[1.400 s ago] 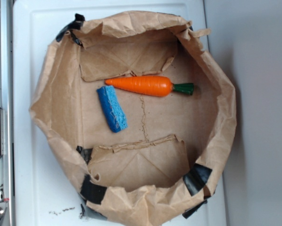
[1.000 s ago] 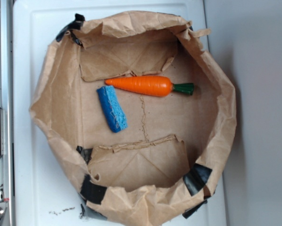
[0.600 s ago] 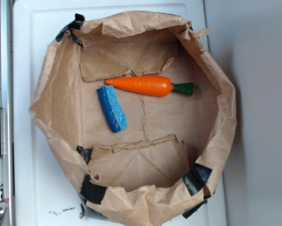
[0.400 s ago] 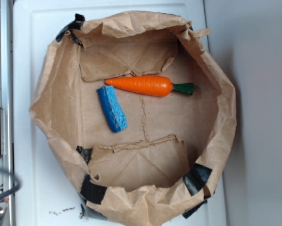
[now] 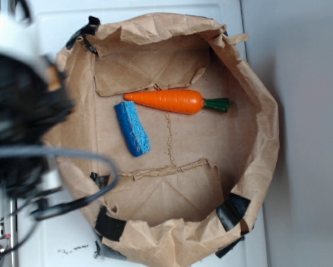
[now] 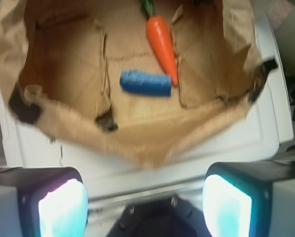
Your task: Grab the carrot.
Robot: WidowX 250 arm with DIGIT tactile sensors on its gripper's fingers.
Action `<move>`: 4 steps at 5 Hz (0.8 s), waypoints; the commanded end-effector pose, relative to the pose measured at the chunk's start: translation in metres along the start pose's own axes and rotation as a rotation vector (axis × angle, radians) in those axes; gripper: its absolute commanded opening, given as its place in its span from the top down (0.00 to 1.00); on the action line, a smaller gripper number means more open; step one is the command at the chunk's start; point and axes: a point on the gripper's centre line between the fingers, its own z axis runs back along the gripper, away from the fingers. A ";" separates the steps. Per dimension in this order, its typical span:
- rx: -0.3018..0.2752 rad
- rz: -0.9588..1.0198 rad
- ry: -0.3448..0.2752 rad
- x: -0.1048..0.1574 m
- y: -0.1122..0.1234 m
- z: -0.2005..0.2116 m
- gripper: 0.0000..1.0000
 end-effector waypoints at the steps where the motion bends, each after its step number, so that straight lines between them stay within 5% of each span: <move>1: -0.016 0.003 -0.039 0.051 0.007 -0.004 0.00; 4: -0.048 -0.074 -0.040 0.064 0.012 -0.003 0.00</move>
